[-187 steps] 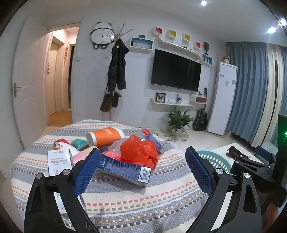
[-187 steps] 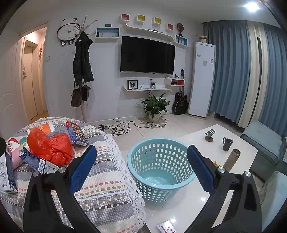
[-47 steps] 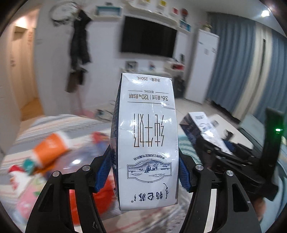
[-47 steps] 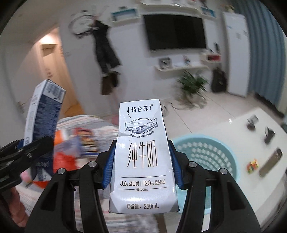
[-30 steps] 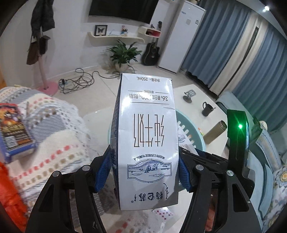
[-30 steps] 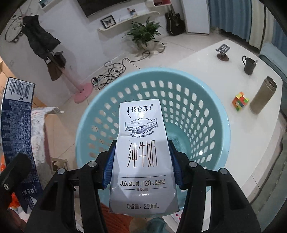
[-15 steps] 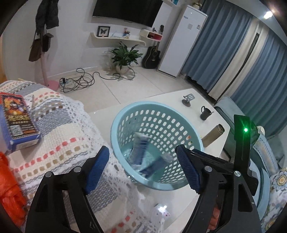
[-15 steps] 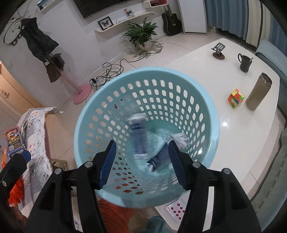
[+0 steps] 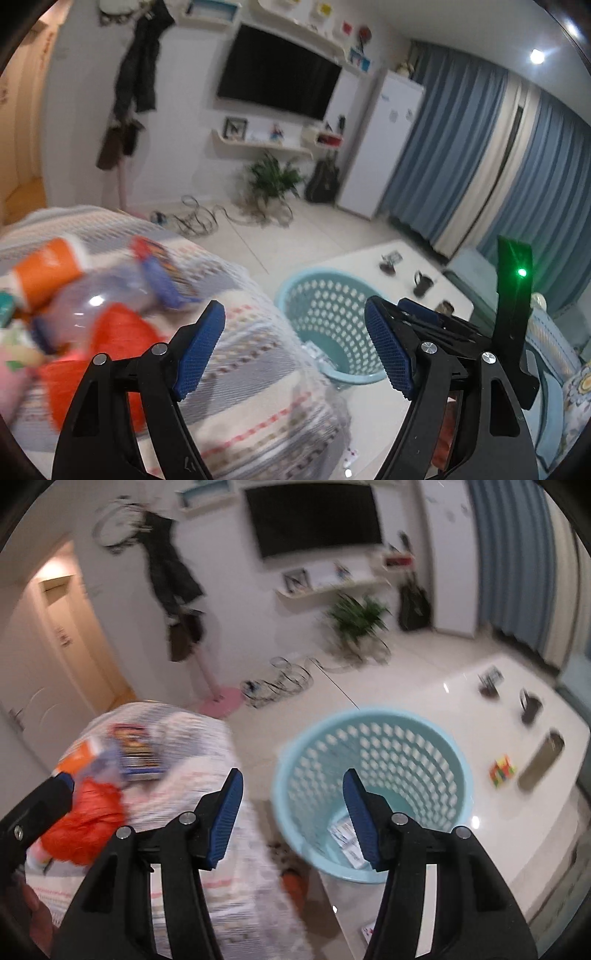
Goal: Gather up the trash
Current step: 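Grasp the pink spray can with the left gripper while the right gripper grasps the red bag, then move both items over the blue basket and release them inside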
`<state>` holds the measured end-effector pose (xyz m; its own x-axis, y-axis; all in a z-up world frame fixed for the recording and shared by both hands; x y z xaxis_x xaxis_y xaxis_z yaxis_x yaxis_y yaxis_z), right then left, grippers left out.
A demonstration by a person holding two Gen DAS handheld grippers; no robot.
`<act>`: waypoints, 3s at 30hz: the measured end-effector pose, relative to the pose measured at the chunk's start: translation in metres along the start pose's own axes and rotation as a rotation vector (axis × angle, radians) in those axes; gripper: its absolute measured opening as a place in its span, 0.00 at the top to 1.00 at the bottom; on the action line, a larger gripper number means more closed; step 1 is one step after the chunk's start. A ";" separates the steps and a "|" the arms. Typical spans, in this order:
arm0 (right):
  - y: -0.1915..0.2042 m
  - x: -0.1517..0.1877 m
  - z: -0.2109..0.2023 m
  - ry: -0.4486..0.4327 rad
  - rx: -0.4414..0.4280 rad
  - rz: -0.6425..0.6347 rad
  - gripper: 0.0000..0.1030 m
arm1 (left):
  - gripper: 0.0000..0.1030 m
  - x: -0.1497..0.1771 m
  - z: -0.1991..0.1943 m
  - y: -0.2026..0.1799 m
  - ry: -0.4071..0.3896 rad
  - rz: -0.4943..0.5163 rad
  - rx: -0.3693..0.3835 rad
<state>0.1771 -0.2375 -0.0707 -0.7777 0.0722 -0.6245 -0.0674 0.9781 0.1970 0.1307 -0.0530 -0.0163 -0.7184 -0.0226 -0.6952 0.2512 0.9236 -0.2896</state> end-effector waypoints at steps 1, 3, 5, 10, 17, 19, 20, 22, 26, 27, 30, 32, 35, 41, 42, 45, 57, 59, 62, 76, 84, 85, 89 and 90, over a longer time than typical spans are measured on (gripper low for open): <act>0.014 0.001 -0.007 -0.017 -0.014 -0.029 0.49 | 0.26 0.001 -0.013 0.008 -0.019 -0.009 -0.013; 0.041 0.004 -0.016 -0.036 -0.050 -0.083 0.49 | 0.26 0.003 -0.038 0.026 -0.053 -0.029 -0.048; 0.069 0.008 -0.022 -0.043 -0.080 -0.137 0.49 | 0.26 0.009 -0.063 0.049 -0.079 -0.061 -0.091; 0.131 0.027 -0.020 -0.034 -0.127 -0.258 0.49 | 0.26 0.030 -0.112 0.112 -0.095 -0.137 -0.244; 0.190 0.048 0.014 0.061 -0.193 -0.321 0.46 | 0.26 0.071 -0.155 0.210 -0.025 -0.276 -0.398; 0.199 0.056 0.025 0.093 -0.208 -0.318 0.44 | 0.26 0.082 -0.157 0.233 0.010 -0.323 -0.411; 0.205 0.060 0.029 0.104 -0.216 -0.320 0.44 | 0.26 0.086 -0.157 0.239 0.017 -0.337 -0.406; 0.215 0.065 0.030 0.109 -0.223 -0.330 0.43 | 0.26 0.094 -0.154 0.249 0.040 -0.364 -0.383; 0.236 0.072 0.029 0.096 -0.231 -0.385 0.40 | 0.26 0.103 -0.139 0.249 0.085 -0.378 -0.307; 0.241 0.074 0.029 0.090 -0.225 -0.401 0.40 | 0.26 0.103 -0.137 0.249 0.092 -0.372 -0.307; 0.246 0.078 0.033 0.095 -0.195 -0.427 0.40 | 0.25 0.105 -0.131 0.241 0.108 -0.340 -0.299; 0.243 0.079 0.034 0.102 -0.190 -0.430 0.40 | 0.25 0.107 -0.128 0.234 0.118 -0.327 -0.258; 0.230 0.078 0.032 0.100 -0.163 -0.415 0.40 | 0.25 0.113 -0.128 0.220 0.140 -0.310 -0.137; 0.194 0.076 0.026 0.111 -0.140 -0.365 0.40 | 0.25 0.113 -0.124 0.189 0.160 -0.255 0.027; 0.188 0.073 0.024 0.106 -0.140 -0.347 0.40 | 0.25 0.109 -0.124 0.187 0.151 -0.254 0.036; 0.179 0.061 0.024 0.115 -0.177 -0.295 0.40 | 0.24 0.096 -0.120 0.191 0.126 -0.256 -0.024; 0.210 0.046 0.077 0.221 -0.170 -0.242 0.21 | 0.35 0.065 -0.044 0.211 0.273 -0.209 -0.297; 0.213 0.049 0.086 0.244 -0.170 -0.253 0.20 | 0.38 0.068 -0.040 0.215 0.283 -0.214 -0.304; 0.216 0.054 0.097 0.282 -0.191 -0.250 0.20 | 0.46 0.079 -0.037 0.217 0.293 -0.221 -0.322; 0.207 0.058 0.079 0.240 -0.309 -0.246 0.65 | 0.55 0.090 -0.067 0.204 0.161 -0.271 -0.263; 0.184 0.035 0.028 0.094 -0.294 -0.231 0.66 | 0.55 0.071 -0.100 0.163 0.040 -0.216 -0.226; 0.182 0.033 0.022 0.078 -0.292 -0.229 0.66 | 0.55 0.067 -0.101 0.158 0.030 -0.207 -0.221; 0.159 0.018 -0.001 0.004 -0.260 -0.212 0.66 | 0.55 0.050 -0.102 0.131 0.007 -0.164 -0.189; 0.152 0.014 -0.005 -0.015 -0.243 -0.207 0.66 | 0.55 0.046 -0.100 0.123 0.004 -0.152 -0.179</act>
<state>0.1525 -0.0888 -0.0455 -0.7228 -0.1193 -0.6807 -0.3724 0.8970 0.2383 0.0640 0.0983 -0.0180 -0.7416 -0.1653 -0.6501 0.0213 0.9629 -0.2691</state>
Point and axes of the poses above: each gripper's, at about its wrist camera, not at the fingertips, and z roughly the way its jaws point, y to its left, x to its underside, the point moved 4 cm from there along z, roughly the way its jaws point, and after that the axes turned 10 degrees about y, right-handed, at the moved point
